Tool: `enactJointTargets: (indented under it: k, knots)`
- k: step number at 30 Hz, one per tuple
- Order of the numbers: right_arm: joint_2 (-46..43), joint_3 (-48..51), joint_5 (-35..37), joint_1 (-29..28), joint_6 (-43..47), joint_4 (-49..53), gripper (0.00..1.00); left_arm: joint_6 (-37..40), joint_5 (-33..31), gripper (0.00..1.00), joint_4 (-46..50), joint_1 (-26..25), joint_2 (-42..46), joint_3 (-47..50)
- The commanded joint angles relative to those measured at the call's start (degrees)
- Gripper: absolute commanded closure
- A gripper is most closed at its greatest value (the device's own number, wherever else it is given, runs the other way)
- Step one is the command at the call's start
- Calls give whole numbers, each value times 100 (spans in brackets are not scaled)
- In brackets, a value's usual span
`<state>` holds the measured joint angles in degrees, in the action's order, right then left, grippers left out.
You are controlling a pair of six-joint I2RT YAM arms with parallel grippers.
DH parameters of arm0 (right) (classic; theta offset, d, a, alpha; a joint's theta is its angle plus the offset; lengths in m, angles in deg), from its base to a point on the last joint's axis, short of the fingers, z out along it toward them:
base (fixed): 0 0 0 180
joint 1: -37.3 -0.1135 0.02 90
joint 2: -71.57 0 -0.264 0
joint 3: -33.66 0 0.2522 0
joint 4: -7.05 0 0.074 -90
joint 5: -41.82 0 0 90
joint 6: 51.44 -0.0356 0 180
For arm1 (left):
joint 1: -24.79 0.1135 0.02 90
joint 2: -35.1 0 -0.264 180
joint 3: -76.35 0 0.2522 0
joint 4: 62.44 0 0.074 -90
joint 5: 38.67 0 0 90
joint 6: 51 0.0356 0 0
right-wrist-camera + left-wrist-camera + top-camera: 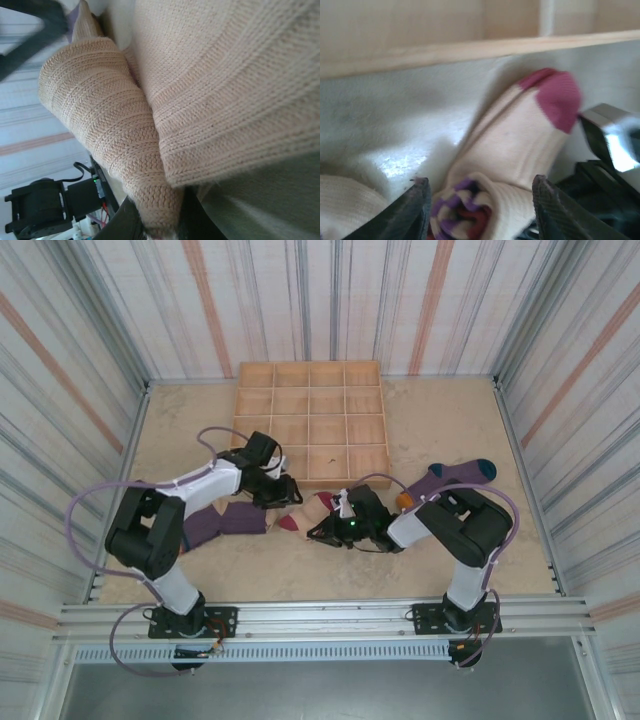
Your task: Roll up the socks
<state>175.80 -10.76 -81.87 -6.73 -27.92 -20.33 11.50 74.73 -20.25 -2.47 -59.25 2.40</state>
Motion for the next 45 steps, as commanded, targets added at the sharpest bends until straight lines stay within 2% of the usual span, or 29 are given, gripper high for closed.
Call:
enactJointTargets:
  k: [1, 5, 7, 10, 12, 20, 29, 40, 45]
  knots:
    - [525, 410, 417, 106, -390, 1761, 100, -139, -224, 37, 457, -89, 502, -399]
    - [502, 429, 417, 153, -539, 1694, 100, -783, -439, 32, 449, -379, 1034, -136]
    - [487, 452, 394, 174, -657, 1604, 100, -1419, -880, 31, 239, -757, 1477, 266]
    - [437, 455, 367, 188, -756, 1552, 100, -2340, -1630, 22, -210, -1286, 2036, 981]
    - [408, 447, 369, 190, -787, 1544, 100, -2882, -1887, 20, -538, -1452, 2221, 1468]
    - [261, 481, 400, 187, -788, 1644, 100, -4286, -2642, 27, -2183, -1930, 2847, 3031]
    - [502, 542, 376, 183, -907, 1287, 100, -4641, -2929, 31, -3618, -2013, 2370, 3388]
    - [458, 517, 401, 176, -977, 1228, 100, -5074, -3213, 44, -3614, -2149, 1741, 3355]
    - [445, 540, 396, 175, -933, 1103, 100, -5177, -3436, 55, -3576, -2145, 1555, 3342]
